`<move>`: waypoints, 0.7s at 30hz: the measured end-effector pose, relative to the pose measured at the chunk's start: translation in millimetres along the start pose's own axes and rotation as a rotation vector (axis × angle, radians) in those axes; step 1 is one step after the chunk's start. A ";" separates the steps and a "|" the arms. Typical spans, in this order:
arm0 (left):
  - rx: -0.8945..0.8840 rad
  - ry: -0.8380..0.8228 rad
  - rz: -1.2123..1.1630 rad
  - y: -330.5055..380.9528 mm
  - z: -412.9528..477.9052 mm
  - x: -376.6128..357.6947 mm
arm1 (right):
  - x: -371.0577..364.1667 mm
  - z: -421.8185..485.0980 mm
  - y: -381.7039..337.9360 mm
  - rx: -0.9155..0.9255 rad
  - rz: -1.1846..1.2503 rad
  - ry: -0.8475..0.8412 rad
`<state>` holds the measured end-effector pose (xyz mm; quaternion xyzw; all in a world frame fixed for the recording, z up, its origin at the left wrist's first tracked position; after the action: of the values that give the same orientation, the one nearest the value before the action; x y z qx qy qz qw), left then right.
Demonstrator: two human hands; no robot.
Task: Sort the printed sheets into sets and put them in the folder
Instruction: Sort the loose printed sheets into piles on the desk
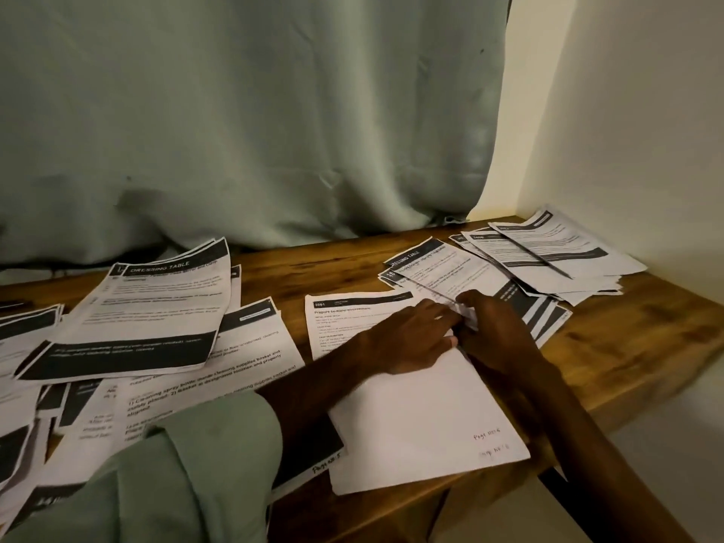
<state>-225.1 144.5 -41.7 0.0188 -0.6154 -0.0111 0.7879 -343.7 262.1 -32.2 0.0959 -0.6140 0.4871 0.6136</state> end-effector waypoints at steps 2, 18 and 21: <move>0.041 -0.016 -0.011 -3.5 -5.5 -4.2 | -1.4 0.2 -4.0 -0.005 -0.025 -0.002; 0.172 0.062 -0.169 -11.6 -18.4 -20.3 | 12.3 31.5 -32.5 -0.202 -0.283 0.013; 0.171 0.101 -0.227 -12.2 -17.7 -21.2 | 8.2 32.4 -40.3 -0.219 -0.255 0.078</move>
<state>-212.9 133.4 -67.1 0.1558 -0.5674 -0.0467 0.8072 -338.1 222.5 1.4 0.0864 -0.6219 0.3391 0.7006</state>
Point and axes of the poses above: each hand's wrist, its own z-axis towards the middle knuckle, its own x-axis out of the back of the hand, y = z × x, the point moved 1 cm from there along z, towards the middle knuckle, and after that the axes turned 5 degrees about z, right-handed, at the moved point
